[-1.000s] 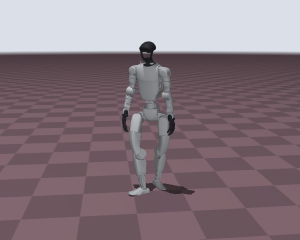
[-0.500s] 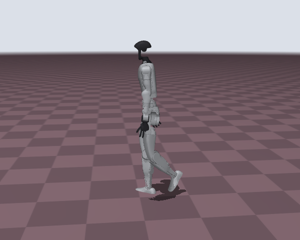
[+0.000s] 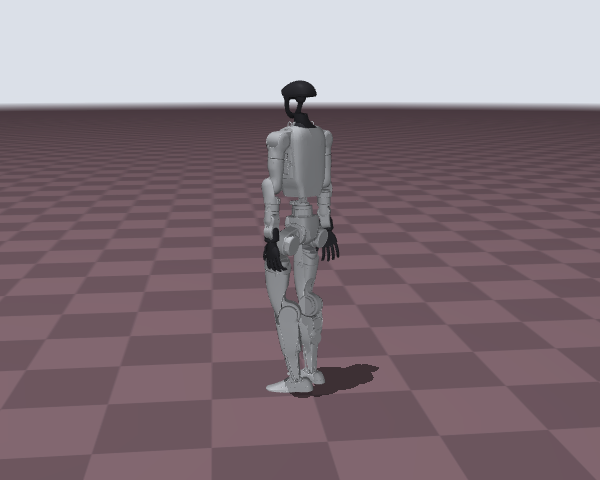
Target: In place motions
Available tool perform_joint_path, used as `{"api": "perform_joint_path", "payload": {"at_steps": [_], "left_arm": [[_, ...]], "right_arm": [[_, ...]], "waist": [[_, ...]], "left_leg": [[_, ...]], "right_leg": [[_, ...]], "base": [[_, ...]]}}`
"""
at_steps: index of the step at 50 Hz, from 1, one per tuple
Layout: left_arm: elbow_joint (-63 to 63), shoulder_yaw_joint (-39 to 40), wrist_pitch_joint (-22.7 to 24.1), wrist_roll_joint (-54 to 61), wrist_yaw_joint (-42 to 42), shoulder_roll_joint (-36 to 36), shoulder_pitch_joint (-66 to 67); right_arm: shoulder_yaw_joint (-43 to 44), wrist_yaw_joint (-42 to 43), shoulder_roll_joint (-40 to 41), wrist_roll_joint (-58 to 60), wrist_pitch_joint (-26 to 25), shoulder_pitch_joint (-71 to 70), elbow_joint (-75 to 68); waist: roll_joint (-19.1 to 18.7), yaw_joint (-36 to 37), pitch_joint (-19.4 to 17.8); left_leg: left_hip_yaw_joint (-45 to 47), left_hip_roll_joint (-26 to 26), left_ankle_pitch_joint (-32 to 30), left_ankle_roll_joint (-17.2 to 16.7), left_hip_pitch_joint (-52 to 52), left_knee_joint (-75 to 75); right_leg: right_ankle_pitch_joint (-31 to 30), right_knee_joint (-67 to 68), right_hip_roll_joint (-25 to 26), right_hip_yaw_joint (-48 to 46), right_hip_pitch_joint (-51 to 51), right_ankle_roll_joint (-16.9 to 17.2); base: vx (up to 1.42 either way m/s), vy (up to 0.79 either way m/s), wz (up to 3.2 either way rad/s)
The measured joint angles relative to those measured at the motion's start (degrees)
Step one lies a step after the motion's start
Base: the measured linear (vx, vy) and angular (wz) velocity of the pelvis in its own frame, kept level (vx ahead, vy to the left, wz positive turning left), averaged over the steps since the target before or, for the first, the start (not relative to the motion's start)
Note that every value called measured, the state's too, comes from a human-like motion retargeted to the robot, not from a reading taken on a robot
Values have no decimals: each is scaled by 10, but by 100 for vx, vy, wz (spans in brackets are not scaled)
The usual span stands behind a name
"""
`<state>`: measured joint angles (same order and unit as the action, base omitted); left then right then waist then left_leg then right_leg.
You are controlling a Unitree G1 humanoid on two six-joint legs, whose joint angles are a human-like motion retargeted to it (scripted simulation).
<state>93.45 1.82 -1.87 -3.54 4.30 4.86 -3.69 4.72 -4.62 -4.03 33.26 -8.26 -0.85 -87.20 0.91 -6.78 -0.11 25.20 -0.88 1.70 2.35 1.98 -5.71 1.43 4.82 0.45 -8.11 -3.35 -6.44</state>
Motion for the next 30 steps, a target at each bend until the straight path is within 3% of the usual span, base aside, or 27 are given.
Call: {"api": "perform_joint_path", "payload": {"at_steps": [5,20,25,30], "left_arm": [[-27,14,7,32,-5,2,-11],[-22,32,13,35,1,1,-18],[-13,29,11,13,5,6,-13],[-17,27,11,2,3,14,-16]], "right_arm": [[9,39,-14,6,-9,7,-26],[12,19,-9,11,-2,17,-3],[1,14,-4,11,9,10,14],[-1,9,-3,4,9,11,16]], "waist": [[-4,-6,4],[-6,1,18],[-8,-17,16],[-1,-19,5]], "left_leg": [[10,-14,6,9,-15,20],[-3,-26,22,13,-19,19],[-64,-17,14,-1,5,-5],[-159,-19,-4,-22,33,-30]], "right_leg": [[-1,5,-4,10,-1,13],[9,30,-10,-1,6,27],[24,65,-3,-10,2,18],[18,88,23,96,-5,20]], "base": [[10,12,-14],[7,6,5],[0,1,98],[-1,-1,159]]}}
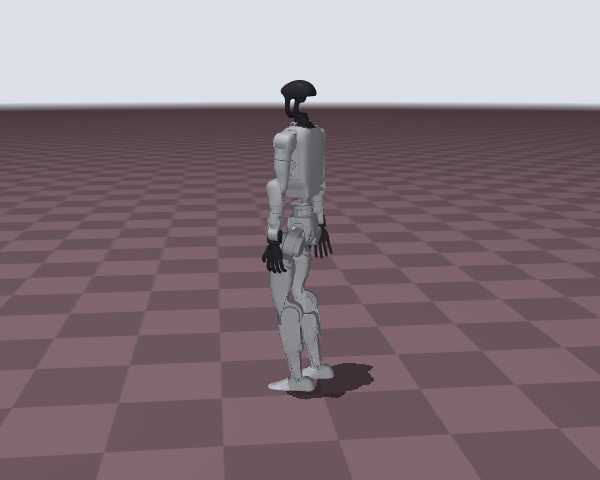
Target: In place motions
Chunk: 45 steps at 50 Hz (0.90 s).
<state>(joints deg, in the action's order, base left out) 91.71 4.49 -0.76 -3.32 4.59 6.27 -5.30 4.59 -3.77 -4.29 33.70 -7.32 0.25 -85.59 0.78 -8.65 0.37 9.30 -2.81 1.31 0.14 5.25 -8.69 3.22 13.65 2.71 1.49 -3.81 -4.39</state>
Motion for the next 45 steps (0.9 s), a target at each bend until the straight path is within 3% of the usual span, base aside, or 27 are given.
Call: {"api": "perform_joint_path", "payload": {"at_steps": [3,6,10,12,15,18,20,23,25,28,32,35,37,40,43,45], "left_arm": [[-9,-3,1,-2,4,5,-5],[-19,-13,3,-6,8,12,-15],[-30,-33,5,-12,9,25,-45],[-35,-53,8,-18,9,31,-71],[-27,-74,14,-23,-5,21,-107],[-17,-95,20,-18,-13,3,-131],[-15,-107,23,-16,-14,-8,-132],[-16,-110,28,-21,-23,-17,-118],[-13,-105,35,-22,-36,-20,-106],[1,-88,39,-15,-52,-14,-80],[15,-59,32,-10,-55,-8,-50],[32,-38,30,2,-62,-6,-39],[46,-26,27,8,-62,-9,-22],[57,-8,16,15,-59,-17,0],[57,2,24,19,-62,-22,7],[56,11,25,13,-57,-22,13]], "right_arm": [[1,3,-2,-1,2,3,0],[2,6,-6,-4,2,0,-7],[-5,-1,-15,-12,3,-13,-15],[-3,-5,-22,-4,6,-18,-8],[11,-2,-36,12,12,-20,10],[39,16,-52,34,15,-12,26],[55,28,-56,37,17,-1,28],[75,29,-58,32,16,17,23],[85,29,-57,34,12,26,18],[89,38,-47,39,5,43,8],[92,40,-33,42,3,55,5],[106,33,-28,53,9,56,13],[110,29,-33,58,14,66,17],[107,33,-44,45,4,70,12],[106,28,-51,12,14,56,8],[103,12,-52,16,11,49,16]], "waist": [[6,6,-5],[2,16,-15],[1,71,-40],[2,111,-59],[-4,150,-79],[-3,167,-82],[-1,163,-75],[10,156,-49],[19,138,-27],[39,90,19],[64,85,53],[39,79,57],[24,70,70],[-9,61,84],[-57,45,55],[-59,40,56]], "left_leg": [[-69,-14,-16,-20,20,-7],[-119,-18,-29,-53,34,-5],[-151,-19,-37,-100,54,-2],[-157,-31,-39,-97,70,9],[-125,-30,-6,-67,88,30],[9,-14,43,-63,114,42],[190,23,65,-70,115,25],[415,50,84,-53,78,-13],[471,55,92,-30,65,-43],[463,65,126,13,66,-115],[590,69,134,24,1,-103],[541,59,74,-9,-18,-33],[528,46,71,-4,-19,-14],[429,72,74,6,23,-31],[383,106,71,7,8,-21],[370,104,67,10,13,-14]], "right_leg": [[-2,2,9,65,-1,23],[9,-1,14,66,5,40],[22,-29,7,-30,21,2],[27,-46,-2,-102,31,-5],[42,-51,-33,-200,39,9],[64,-68,-58,-330,55,15],[72,-79,-74,-413,66,25],[81,-99,-85,-517,77,40],[84,-113,-89,-586,82,55],[89,-129,-92,-701,91,89],[84,-117,-108,-781,102,122],[77,-92,-82,-777,122,136],[53,-73,-73,-777,137,134],[-17,-11,-75,-742,145,90],[-68,184,-112,-586,103,0],[-58,266,-110,-442,39,10]], "base": [[2,5,218],[-3,11,246],[-24,18,205],[-39,14,294],[-41,27,325],[-30,15,436],[-8,33,435],[4,31,424],[18,34,434],[28,5,463],[31,8,296],[32,12,260],[42,8,223],[40,8,186],[34,0,188],[26,-12,147]]}}
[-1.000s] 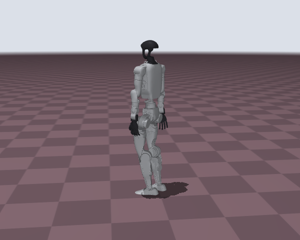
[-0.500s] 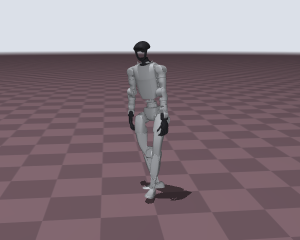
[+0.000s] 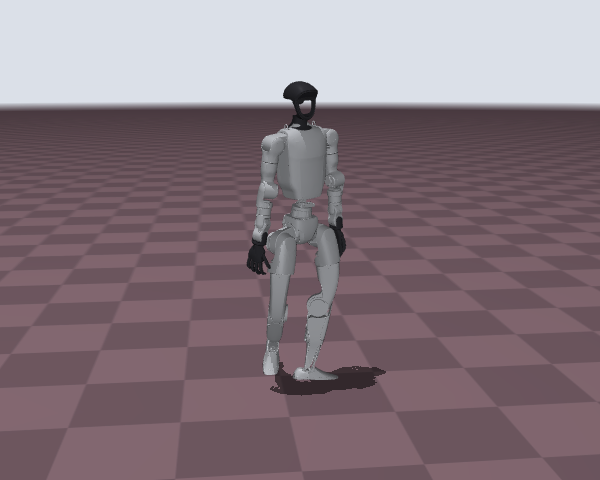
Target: In place motions
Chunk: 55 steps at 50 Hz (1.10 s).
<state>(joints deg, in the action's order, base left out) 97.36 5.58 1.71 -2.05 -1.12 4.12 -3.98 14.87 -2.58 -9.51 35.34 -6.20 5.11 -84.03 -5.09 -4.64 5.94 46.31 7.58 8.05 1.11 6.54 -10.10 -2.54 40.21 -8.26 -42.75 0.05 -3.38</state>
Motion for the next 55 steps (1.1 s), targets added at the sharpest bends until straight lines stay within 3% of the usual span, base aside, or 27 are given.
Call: {"api": "perform_joint_path", "payload": {"at_steps": [3,8,10,12,13,15,17,18,20,25,30,34,55], "left_arm": [[-1,3,-5,-5,5,3,7],[-20,-9,-16,-18,37,4,8],[-25,-11,-18,-29,40,1,11],[-28,-24,-18,-32,39,-2,10],[-28,-31,-18,-31,40,-1,5],[-27,-56,-21,-33,50,5,1],[-24,-58,-34,-43,48,6,4],[-21,-53,-34,-42,39,0,6],[-22,-42,-23,-20,22,-7,12],[-37,-31,-6,-14,15,-11,23],[-28,-57,-20,-59,26,3,24],[-25,-47,-30,-54,44,7,20],[-41,-16,-32,-26,53,23,21]], "right_arm": [[-12,8,9,-10,1,-12,13],[-39,-5,15,-8,17,-43,39],[-49,-6,15,1,19,-47,45],[-54,-2,14,4,19,-52,45],[-52,-2,16,5,17,-54,45],[-39,-9,20,10,16,-43,43],[-32,-28,26,11,4,-29,32],[-25,-36,28,14,-8,-26,29],[-17,-27,36,15,-22,-23,28],[-41,-2,40,26,20,-32,30],[-53,-15,40,62,10,-37,31],[-45,2,40,41,1,-43,8],[-44,17,30,18,-17,-13,-50]], "waist": [[9,-24,-19],[23,-37,-55],[36,-40,-62],[56,-33,-81],[62,-25,-91],[79,-27,-97],[74,-32,-87],[78,2,-77],[90,41,-68],[82,76,-48],[78,111,-30],[59,21,-9],[59,-2,6]], "left_leg": [[-56,-19,-20,6,-1,27],[-124,-40,-33,6,-3,47],[-147,-57,-28,3,-10,43],[-175,-68,-9,-8,-17,6],[-187,-64,4,-16,-14,-23],[-232,-72,20,-24,-9,-79],[-288,-61,17,-26,-1,-99],[-278,-53,19,-33,-4,-95],[-264,-59,12,-35,-16,-74],[-212,-68,-24,-16,2,-35],[-169,-73,-31,-11,-17,16],[-253,-67,-13,-37,-41,36],[-203,-59,7,-44,-75,47]], "right_leg": [[26,21,85,200,-85,53],[88,-146,56,216,-118,1],[105,-228,65,276,-127,3],[74,-292,59,367,-123,24],[63,-312,48,365,-112,15],[93,-303,11,226,-77,-8],[112,-284,-4,176,-52,15],[118,-278,7,224,-62,18],[114,-296,4,194,-46,11],[90,-350,33,244,-31,7],[65,-397,61,262,-20,-4],[71,-405,64,179,-19,-2],[56,-410,79,218,-15,-8]], "base": [[16,-24,161],[0,-28,126],[15,-32,122],[9,-29,132],[8,-27,150],[23,-30,219],[36,-30,186],[24,-25,8],[8,-20,-36],[10,-8,-84],[5,-2,-68],[1,-1,155],[2,-1,-11]]}}
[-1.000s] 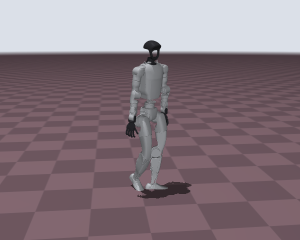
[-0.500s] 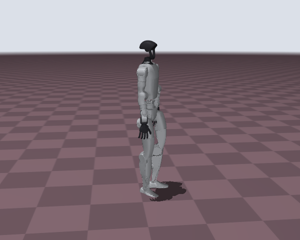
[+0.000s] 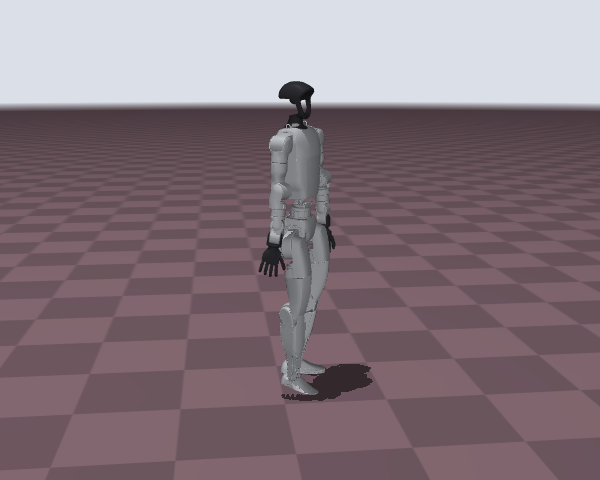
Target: In place motions
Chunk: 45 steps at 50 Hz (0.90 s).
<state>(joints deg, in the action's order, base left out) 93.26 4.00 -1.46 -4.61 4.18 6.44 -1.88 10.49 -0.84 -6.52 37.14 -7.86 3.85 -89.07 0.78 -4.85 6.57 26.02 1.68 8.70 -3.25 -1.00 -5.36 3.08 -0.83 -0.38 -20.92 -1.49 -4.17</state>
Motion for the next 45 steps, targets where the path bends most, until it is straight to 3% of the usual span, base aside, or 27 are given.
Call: {"api": "perform_joint_path", "payload": {"at_steps": [13,20,22,24,26,30,36,40,42,45], "left_arm": [[-5,-3,3,-9,0,-9,-2],[-9,-36,-12,-19,-31,-7,-28],[-13,-43,-14,-28,-41,-7,-24],[-14,-39,-12,-29,-47,-8,-15],[-11,-33,-10,-28,-47,-10,-8],[3,-10,-11,-25,-40,-12,-4],[4,15,-6,-10,-30,1,-10],[15,37,-13,-12,-2,11,-7],[24,54,-18,-11,13,15,-7],[27,71,-29,-8,50,19,0]], "right_arm": [[-9,-23,7,4,7,-15,34],[5,-28,10,9,14,-8,59],[6,-23,8,16,11,-5,54],[6,-18,7,22,7,-3,50],[5,-13,4,19,8,-2,48],[-3,-14,-1,-5,17,-5,47],[-22,-11,5,-31,31,-21,53],[-43,-6,4,-2,32,-35,54],[-49,3,3,11,33,-42,51],[-52,16,1,16,36,-41,54]], "waist": [[1,5,-4],[22,7,-22],[27,21,-20],[22,23,-15],[15,18,-12],[1,-3,-15],[18,8,-44],[9,15,-36],[2,-7,-28],[-4,-25,-21]], "left_leg": [[-8,-2,2,-12,15,-45],[-203,-31,-13,-20,70,-124],[-161,-5,3,2,62,-113],[-157,5,0,0,52,-86],[-167,3,6,-13,45,-62],[-145,-13,11,7,24,-10],[-95,-24,6,14,20,10],[-55,-18,2,23,32,24],[-61,-15,-1,24,45,23],[-65,-16,-1,27,54,23]], "right_leg": [[-8,6,-20,15,-4,7],[-16,-3,-58,-20,3,14],[-21,-2,-66,-12,-1,20],[-24,0,-64,-1,-6,23],[-28,3,-62,7,-12,28],[-38,11,-61,15,-24,38],[-78,34,-75,67,-65,54],[-43,64,-88,-3,-81,72],[-33,71,-88,-23,-77,65],[-33,86,-73,28,-64,72]], "base": [[-2,3,0],[-6,10,53],[12,23,-25],[12,21,-42],[17,24,-40],[12,26,-40],[-1,18,-78],[-14,14,-84],[-12,15,11],[-3,10,16]]}}
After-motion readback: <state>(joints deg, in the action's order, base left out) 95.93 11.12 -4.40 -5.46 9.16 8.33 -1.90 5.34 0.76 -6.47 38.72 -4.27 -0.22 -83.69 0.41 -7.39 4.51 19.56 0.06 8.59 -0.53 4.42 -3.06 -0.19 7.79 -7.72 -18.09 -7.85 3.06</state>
